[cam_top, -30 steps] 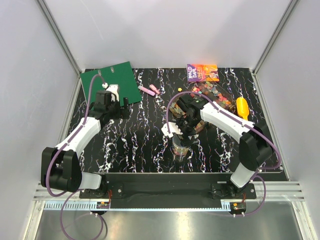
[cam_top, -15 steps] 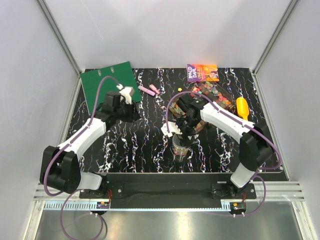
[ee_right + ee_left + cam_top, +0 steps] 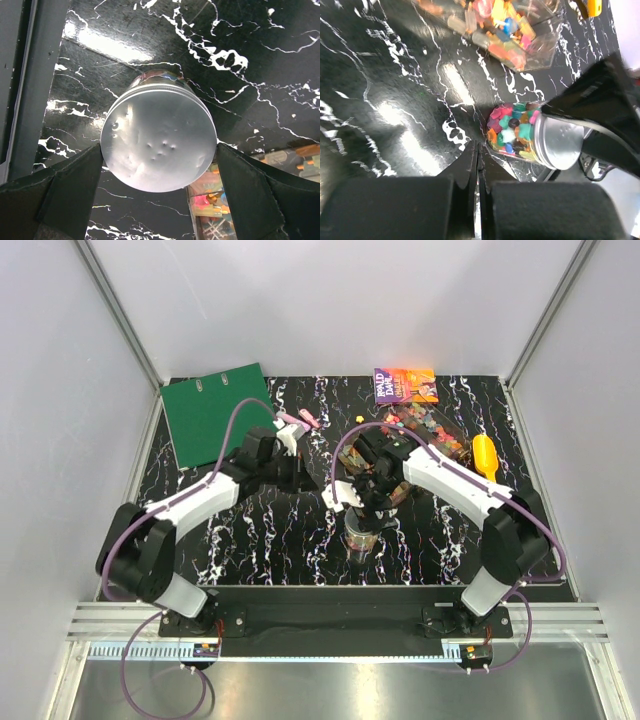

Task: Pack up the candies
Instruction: Close the bottle lid on the packing bottle, then screw the bottle lid onto the packing bottle.

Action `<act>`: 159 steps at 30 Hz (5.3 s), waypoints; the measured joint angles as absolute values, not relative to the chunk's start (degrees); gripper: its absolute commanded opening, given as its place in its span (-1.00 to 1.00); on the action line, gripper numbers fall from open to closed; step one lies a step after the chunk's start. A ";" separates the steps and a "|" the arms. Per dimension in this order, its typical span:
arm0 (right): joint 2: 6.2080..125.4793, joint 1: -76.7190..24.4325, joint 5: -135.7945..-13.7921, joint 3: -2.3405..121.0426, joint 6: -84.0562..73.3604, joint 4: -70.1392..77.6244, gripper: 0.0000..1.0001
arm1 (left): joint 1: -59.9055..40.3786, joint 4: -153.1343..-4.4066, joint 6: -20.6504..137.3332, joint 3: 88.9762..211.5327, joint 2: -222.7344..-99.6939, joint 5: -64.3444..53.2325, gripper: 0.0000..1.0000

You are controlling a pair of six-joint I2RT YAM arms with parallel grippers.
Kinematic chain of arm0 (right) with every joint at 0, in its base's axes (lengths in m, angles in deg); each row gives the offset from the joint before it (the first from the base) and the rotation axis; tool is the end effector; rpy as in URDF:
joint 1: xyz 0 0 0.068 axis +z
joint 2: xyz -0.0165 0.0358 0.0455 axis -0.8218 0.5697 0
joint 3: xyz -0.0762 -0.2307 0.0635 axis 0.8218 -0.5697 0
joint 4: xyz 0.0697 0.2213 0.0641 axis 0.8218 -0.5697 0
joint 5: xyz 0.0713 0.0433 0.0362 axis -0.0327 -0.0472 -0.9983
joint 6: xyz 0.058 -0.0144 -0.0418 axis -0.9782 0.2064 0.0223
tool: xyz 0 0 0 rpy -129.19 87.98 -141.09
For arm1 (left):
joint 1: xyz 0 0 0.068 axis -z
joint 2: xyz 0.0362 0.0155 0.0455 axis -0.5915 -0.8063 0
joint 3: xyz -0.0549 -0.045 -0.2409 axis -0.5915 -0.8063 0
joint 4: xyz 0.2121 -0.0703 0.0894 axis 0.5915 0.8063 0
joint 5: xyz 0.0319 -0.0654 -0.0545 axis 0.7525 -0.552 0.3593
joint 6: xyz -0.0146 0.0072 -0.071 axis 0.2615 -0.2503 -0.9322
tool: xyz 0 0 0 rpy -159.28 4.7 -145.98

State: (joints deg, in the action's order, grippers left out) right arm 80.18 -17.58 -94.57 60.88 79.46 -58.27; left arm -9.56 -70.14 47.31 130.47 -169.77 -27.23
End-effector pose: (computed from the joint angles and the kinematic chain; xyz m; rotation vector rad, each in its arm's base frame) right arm 0.2151 0.2015 0.2150 -2.3788 1.4318 0.5593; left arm 0.2681 -0.1686 0.2102 0.3845 2.3084 -1.0350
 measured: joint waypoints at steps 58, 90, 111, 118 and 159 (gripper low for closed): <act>77.93 -15.83 -93.61 58.61 68.32 -55.60 -1.00 | -9.72 -64.44 62.48 126.84 -163.00 -8.89 0.92; 47.42 -27.63 -90.83 43.77 51.62 -42.25 0.99 | 11.51 -108.65 74.24 98.05 -163.32 -17.09 0.98; 54.37 -32.68 -99.84 38.98 61.06 -42.58 1.00 | 11.53 -150.55 82.54 107.28 -201.64 -29.46 0.98; 56.18 -33.07 -99.93 38.98 63.27 -44.59 0.99 | 11.46 -153.53 78.37 111.62 -206.67 -33.02 0.98; 82.50 -32.05 -105.78 61.30 100.77 -70.82 1.00 | 11.46 -156.54 76.34 111.36 -208.33 -35.03 -0.19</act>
State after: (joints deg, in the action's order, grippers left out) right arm 82.50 -32.05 -105.78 61.30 100.77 -70.82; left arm 11.46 -156.54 76.34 111.36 -208.33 -35.03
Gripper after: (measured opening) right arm 0.994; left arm 0.780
